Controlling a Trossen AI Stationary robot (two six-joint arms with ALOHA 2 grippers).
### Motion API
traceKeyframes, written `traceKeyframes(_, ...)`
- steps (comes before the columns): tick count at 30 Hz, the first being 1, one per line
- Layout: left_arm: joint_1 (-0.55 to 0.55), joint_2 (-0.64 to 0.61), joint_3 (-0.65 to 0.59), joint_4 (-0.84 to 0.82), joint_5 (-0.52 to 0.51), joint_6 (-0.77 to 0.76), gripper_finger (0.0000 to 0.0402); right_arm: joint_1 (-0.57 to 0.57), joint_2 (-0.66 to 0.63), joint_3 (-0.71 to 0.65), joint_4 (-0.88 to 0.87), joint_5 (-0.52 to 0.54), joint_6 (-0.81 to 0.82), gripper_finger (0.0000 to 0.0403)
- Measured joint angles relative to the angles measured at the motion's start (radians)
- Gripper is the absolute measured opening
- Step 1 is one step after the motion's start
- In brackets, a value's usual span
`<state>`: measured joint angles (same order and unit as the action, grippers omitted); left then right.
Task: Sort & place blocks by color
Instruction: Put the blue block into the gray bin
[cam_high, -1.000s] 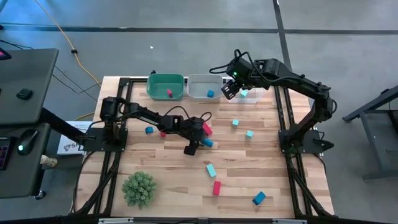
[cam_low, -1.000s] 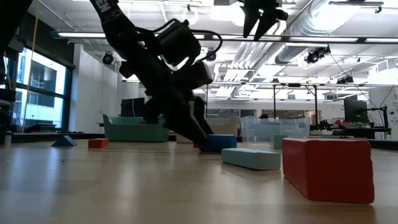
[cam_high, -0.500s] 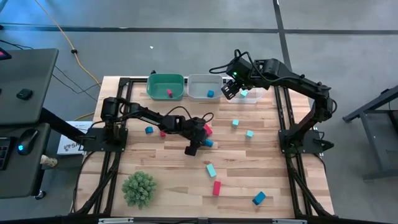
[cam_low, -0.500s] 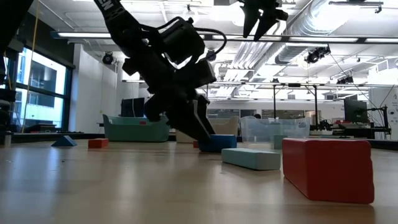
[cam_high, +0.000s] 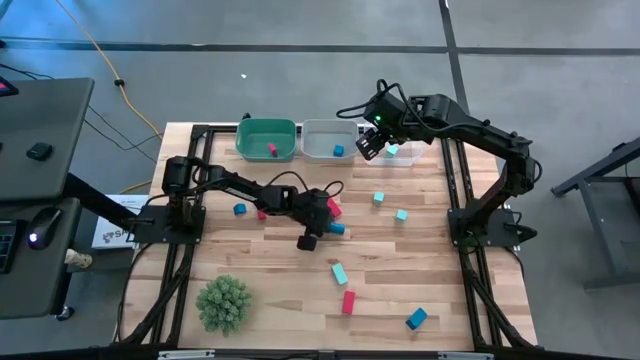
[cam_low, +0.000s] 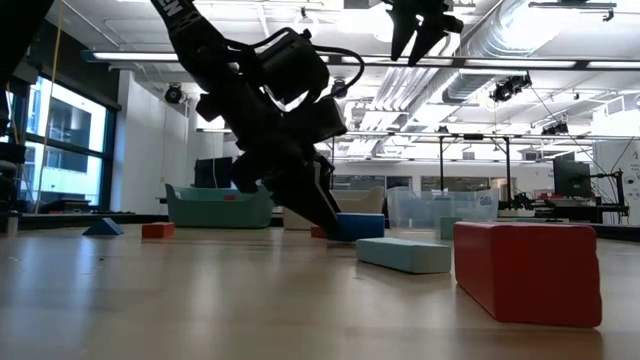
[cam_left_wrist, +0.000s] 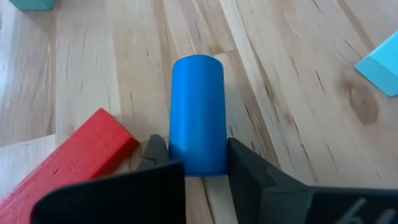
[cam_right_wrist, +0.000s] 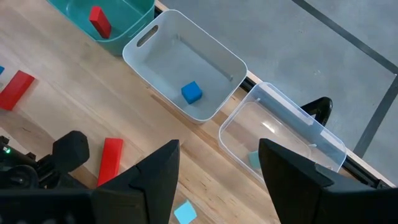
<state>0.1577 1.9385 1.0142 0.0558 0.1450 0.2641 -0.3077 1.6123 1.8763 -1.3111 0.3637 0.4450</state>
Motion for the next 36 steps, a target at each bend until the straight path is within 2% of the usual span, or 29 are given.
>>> traceKeyframes(7, 0.004, 0.0, 0.007, -0.007, 0.004, -0.084, 0.0005, 0.0, 0.0, 0.0, 0.0, 0.0, 0.0, 0.0209)
traceKeyframes(11, 0.029, -0.007, 0.029, 0.0, 0.053, -0.145, 0.0003, 0.0, 0.0, 0.0, 0.0, 0.0, 0.0, 0.0209)
traceKeyframes(17, 0.093, -0.012, 0.086, -0.012, 0.058, -0.185, 0.0001, 0.0, 0.0, 0.0, 0.0, 0.0, 0.0, 0.0209)
traceKeyframes(28, 0.27, -0.045, 0.225, -0.061, 0.043, -0.211, 0.0001, 0.0, 0.0, 0.0, 0.018, 0.001, 0.004, 0.0209)
traceKeyframes(36, 0.427, -0.046, 0.337, -0.178, -0.034, -0.222, 0.0001, 0.0, 0.0, 0.0, 0.075, 0.007, 0.004, 0.0209)
